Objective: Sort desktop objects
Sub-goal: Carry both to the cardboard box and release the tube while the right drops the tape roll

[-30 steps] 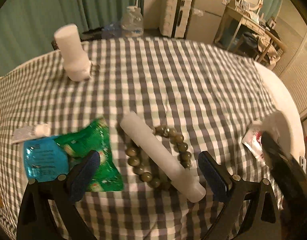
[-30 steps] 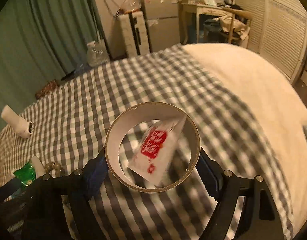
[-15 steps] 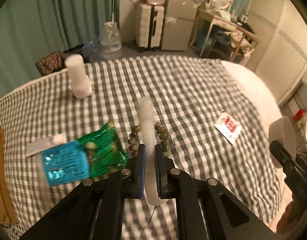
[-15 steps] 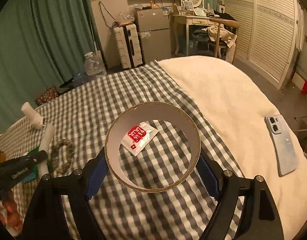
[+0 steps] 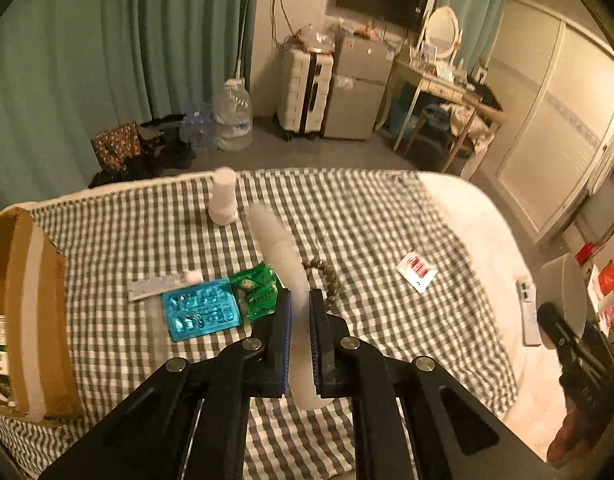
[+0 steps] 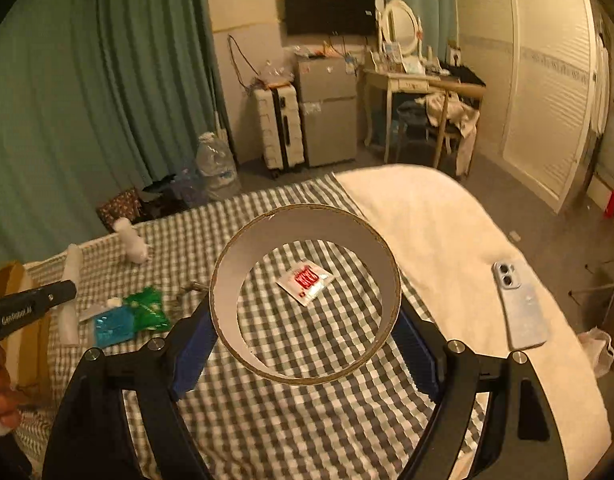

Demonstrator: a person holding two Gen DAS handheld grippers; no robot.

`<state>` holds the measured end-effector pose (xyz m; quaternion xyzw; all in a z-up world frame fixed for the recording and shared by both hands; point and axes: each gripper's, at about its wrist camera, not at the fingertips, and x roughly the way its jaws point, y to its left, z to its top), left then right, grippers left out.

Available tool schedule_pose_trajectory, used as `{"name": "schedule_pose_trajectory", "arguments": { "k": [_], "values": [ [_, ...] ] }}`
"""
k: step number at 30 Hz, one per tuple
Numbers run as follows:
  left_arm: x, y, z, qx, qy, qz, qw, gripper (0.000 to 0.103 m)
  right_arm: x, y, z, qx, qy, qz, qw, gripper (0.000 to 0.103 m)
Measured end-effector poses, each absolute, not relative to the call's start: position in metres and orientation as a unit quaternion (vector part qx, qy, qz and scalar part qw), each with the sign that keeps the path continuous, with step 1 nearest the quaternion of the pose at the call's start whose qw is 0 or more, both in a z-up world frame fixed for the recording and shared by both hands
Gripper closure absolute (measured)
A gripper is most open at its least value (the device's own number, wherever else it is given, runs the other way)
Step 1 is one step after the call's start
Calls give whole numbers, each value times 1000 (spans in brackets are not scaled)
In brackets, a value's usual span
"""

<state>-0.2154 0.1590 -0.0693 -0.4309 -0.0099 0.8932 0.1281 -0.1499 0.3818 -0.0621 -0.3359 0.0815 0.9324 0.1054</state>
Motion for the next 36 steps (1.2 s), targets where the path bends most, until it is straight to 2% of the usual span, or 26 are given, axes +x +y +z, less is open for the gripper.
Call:
{"name": "schedule_pose_trajectory", "arguments": {
  "k": [10,18,28,36],
  "values": [
    [-170,111,-7,-389,-25,910,139,95,-114,320,3,-301,42,950,74,21],
    [-153,49,19,-387,-37,913,121,95,-105,251,42,-281,21,959,20,21],
    [-131,-65,42,-353,-58,933,38,95,-112,140,53,-272,-13,960,-62,21],
    [-138,-161,20,-374,-101,921,-28,95,-129,41,48,-285,-60,944,-155,21]
  ]
}}
